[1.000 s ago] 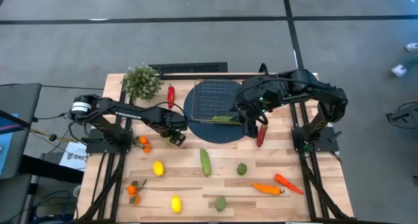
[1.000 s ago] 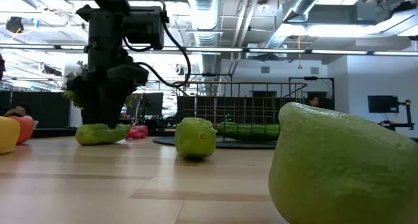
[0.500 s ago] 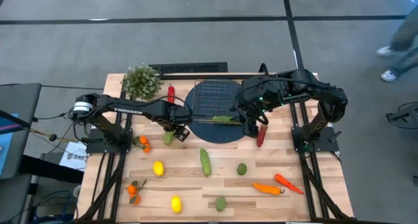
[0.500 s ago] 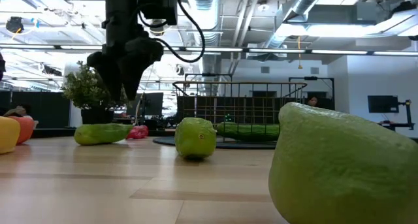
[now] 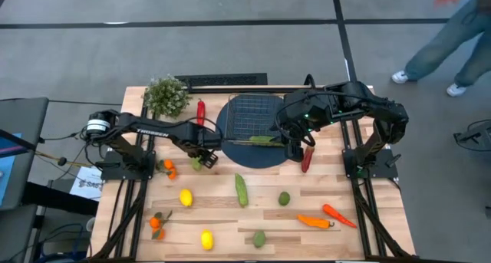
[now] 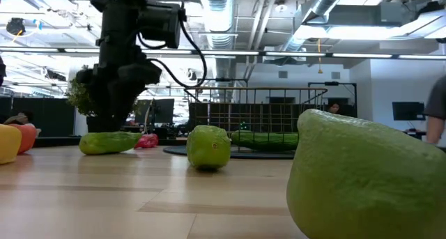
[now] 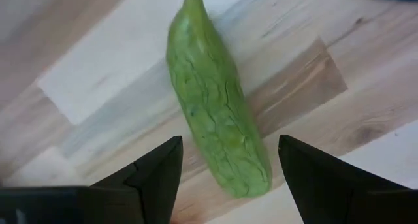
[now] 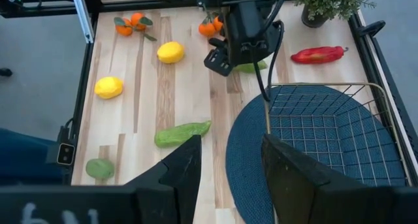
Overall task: Build produce basket
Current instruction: Put the top cucumber into the wire basket
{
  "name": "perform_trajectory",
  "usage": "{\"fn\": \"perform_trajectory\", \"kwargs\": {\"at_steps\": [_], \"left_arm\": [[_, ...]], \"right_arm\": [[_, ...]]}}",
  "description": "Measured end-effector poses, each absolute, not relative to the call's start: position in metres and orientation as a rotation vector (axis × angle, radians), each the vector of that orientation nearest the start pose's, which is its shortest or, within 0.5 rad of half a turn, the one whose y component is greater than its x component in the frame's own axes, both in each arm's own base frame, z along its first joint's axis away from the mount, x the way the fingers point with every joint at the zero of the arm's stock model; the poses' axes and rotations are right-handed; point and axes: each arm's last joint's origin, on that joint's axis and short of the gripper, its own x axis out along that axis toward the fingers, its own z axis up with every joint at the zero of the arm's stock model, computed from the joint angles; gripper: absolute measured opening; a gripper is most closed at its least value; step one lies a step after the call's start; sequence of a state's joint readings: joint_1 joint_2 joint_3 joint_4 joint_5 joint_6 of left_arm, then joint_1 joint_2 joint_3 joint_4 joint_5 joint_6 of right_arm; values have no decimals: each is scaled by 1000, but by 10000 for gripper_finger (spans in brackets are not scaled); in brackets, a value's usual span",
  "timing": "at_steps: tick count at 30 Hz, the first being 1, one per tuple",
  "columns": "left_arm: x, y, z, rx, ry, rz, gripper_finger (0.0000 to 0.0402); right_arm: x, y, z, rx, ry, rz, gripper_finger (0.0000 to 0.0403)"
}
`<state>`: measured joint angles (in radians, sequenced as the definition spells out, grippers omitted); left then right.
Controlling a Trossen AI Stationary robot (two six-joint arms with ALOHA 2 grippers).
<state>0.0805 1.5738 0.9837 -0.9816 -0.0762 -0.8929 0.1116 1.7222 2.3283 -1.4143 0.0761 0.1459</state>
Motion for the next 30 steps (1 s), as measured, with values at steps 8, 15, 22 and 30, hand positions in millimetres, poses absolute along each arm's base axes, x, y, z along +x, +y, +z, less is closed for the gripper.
{"fn": "perform_trajectory", "kwargs": {"at_steps": [8, 15, 22, 30], "left_arm": [[253, 22, 172, -740, 1396, 804, 240], [248, 21, 159, -793, 1390, 795, 240], [252, 20, 157, -802, 1349, 757, 240], [255, 9, 158, -751, 1350, 691, 151]], "right_arm": [[292, 31, 484, 50, 803, -20, 176], [292, 31, 484, 43, 801, -16, 175], [292, 31, 484, 41, 801, -15, 172], [293, 31, 484, 54, 799, -20, 164]]}}
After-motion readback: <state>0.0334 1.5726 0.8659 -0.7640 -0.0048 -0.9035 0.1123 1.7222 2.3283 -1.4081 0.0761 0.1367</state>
